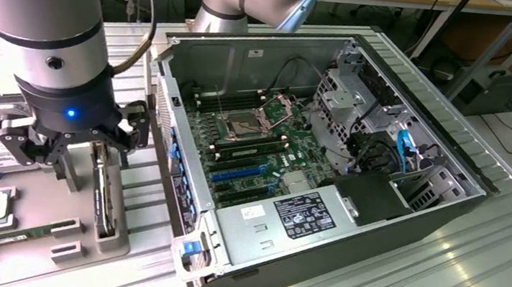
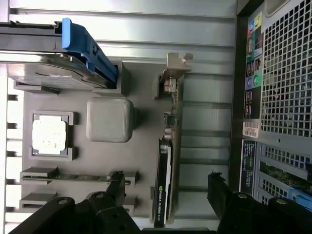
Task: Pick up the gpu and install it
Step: 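Pick up the gpu and move the gpu toward the slot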
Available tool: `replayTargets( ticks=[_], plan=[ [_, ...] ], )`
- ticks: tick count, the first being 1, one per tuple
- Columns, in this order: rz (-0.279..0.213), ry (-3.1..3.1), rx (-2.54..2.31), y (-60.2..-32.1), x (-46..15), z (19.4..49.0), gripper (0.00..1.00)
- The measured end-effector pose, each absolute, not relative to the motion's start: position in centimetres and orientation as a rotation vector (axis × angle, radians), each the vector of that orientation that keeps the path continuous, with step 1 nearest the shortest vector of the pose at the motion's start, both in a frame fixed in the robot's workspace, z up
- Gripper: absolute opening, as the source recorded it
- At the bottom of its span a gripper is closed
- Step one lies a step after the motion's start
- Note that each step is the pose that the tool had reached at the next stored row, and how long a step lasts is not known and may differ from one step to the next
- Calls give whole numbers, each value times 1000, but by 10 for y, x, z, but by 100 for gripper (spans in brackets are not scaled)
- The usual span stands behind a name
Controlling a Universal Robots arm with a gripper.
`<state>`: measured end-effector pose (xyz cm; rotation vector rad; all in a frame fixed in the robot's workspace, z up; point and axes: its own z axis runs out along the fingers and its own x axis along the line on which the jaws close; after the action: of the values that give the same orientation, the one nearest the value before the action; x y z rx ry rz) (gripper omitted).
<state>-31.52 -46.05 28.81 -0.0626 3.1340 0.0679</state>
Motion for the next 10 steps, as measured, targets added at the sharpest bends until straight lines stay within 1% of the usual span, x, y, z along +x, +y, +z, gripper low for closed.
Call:
replayTargets(
  ticks=[10],
  plan=[
    [68, 3130, -46, -465, -315, 263, 78]
  ],
)
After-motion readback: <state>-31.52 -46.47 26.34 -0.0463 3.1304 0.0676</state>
